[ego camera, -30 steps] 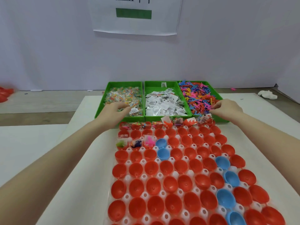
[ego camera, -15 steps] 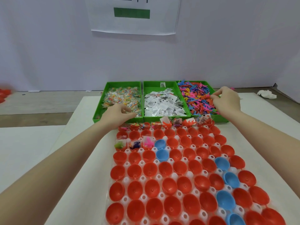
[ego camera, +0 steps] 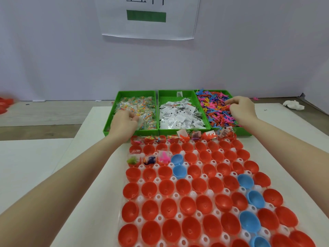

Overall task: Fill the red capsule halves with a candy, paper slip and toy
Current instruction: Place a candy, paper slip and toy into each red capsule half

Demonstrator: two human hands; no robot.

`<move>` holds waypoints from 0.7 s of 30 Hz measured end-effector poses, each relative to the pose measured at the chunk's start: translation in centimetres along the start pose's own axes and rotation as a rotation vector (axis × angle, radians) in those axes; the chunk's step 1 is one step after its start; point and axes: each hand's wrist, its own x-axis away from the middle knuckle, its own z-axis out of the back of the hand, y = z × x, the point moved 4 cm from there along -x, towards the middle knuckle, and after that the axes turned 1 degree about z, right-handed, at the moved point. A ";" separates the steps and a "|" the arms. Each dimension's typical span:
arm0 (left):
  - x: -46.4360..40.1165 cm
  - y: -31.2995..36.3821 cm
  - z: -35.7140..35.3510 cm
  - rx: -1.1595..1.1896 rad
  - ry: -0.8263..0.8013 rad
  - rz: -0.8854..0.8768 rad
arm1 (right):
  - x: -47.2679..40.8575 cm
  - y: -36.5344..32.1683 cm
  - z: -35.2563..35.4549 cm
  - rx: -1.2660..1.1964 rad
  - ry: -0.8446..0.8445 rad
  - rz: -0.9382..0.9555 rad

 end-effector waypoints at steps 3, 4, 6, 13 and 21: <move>0.3 -0.1 1.1 0.172 0.131 0.028 | 0.7 -1.9 -1.5 0.009 -0.053 0.030; 0.5 0.1 1.4 0.224 0.151 0.033 | 0.9 -2.7 -2.2 0.048 -0.107 0.068; 0.8 0.4 1.7 0.373 0.133 0.055 | 1.3 -3.8 -3.7 0.131 -0.237 0.125; 3.9 2.7 2.2 0.764 -0.075 0.026 | 2.9 -5.1 -7.6 0.260 -0.516 0.214; 4.3 3.0 2.7 0.659 -0.115 -0.021 | 3.0 -5.6 -8.2 0.267 -0.448 0.176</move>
